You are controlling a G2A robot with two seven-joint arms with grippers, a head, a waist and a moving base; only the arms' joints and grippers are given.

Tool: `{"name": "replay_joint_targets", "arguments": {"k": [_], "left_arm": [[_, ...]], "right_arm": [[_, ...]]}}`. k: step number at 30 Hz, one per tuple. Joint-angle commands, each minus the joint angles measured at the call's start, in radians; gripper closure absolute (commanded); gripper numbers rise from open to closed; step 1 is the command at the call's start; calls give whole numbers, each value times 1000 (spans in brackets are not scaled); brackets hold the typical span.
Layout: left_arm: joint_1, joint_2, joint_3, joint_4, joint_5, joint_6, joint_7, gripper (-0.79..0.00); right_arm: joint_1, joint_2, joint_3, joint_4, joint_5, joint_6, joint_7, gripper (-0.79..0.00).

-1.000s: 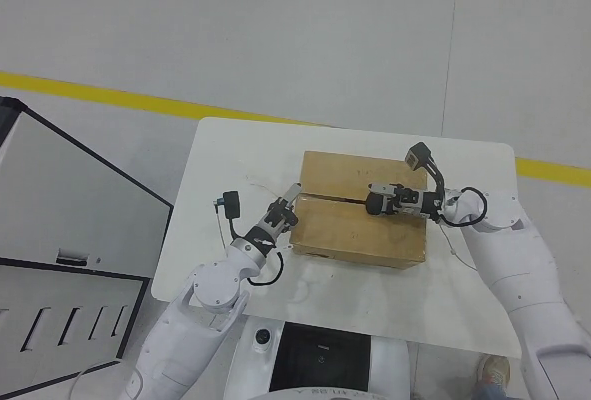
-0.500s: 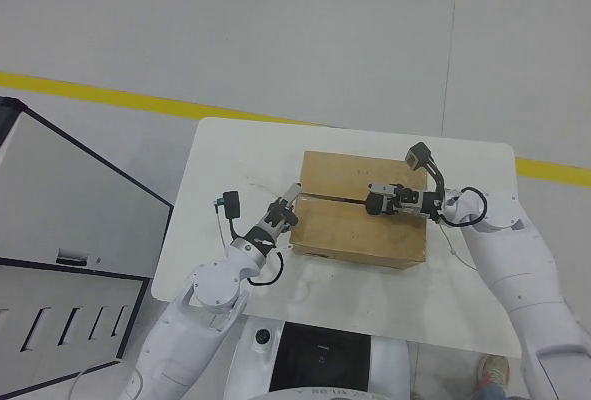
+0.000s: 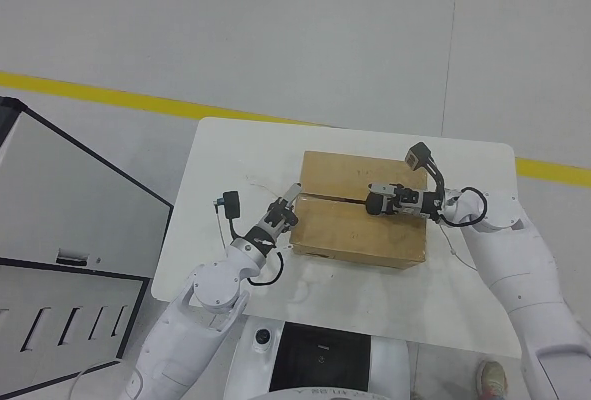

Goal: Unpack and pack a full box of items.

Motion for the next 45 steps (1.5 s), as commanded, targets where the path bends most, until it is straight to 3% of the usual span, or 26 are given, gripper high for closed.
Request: {"name": "replay_joint_targets", "arguments": {"k": [1, 45], "left_arm": [[0, 0, 0, 0, 0, 0, 0, -785], [0, 0, 0, 0, 0, 0, 0, -785]], "right_arm": [[0, 0, 0, 0, 0, 0, 0, -785], [0, 0, 0, 0, 0, 0, 0, -785]]}}
